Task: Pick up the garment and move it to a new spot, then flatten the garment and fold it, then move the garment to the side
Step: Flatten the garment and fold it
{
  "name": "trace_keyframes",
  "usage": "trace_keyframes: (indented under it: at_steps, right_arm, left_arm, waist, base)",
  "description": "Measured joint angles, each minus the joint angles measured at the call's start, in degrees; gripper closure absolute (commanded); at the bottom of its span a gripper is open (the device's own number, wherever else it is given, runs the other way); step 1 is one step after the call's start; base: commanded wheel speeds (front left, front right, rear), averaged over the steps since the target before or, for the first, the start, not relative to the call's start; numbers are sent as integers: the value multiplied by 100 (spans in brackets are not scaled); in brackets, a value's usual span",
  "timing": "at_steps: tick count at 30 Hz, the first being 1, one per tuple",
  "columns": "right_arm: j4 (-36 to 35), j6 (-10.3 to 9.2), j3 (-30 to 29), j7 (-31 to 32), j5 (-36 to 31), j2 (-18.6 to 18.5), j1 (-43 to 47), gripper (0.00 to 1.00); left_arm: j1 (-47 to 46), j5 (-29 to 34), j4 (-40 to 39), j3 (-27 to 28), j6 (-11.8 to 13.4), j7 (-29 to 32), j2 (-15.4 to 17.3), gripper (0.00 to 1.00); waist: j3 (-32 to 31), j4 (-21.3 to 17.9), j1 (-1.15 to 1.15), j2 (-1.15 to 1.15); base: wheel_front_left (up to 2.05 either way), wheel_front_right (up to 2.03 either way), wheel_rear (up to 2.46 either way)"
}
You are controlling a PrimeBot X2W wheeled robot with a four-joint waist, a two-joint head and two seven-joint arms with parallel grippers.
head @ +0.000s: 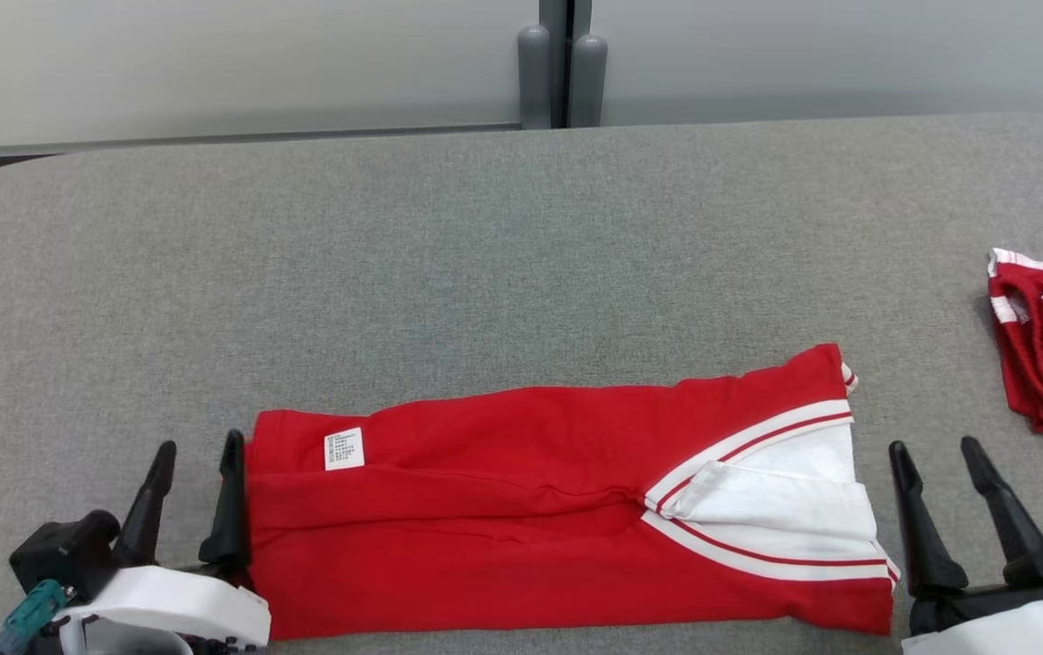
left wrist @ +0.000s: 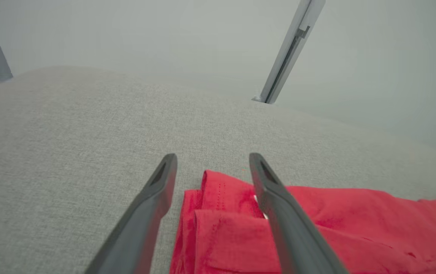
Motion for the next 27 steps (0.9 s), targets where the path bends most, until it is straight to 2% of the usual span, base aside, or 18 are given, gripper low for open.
trace_keyframes:
  at_steps: [5, 11, 27]
  right_arm:
    - [-433, 0, -166, 63, -335, 31, -91, 0]
    - [-603, 0, -207, 227, -509, 18, -121, 0]
    - [-534, 0, -76, 263, -424, -2, 37, 0]
  left_arm:
    - [182, 775, -916, 530, 231, -12, -305, 0]
    - [539, 1373, -1381, 591, 307, -14, -370, 0]
    - [837, 1610, -1390, 446, 434, -4, -281, 0]
  waist:
    - [-222, -38, 0, 0]
    - [-466, -97, 0, 0]
    - [-556, -189, 0, 0]
  base:
    - [0, 0, 0]
    - [0, 0, 0]
    - [0, 0, 0]
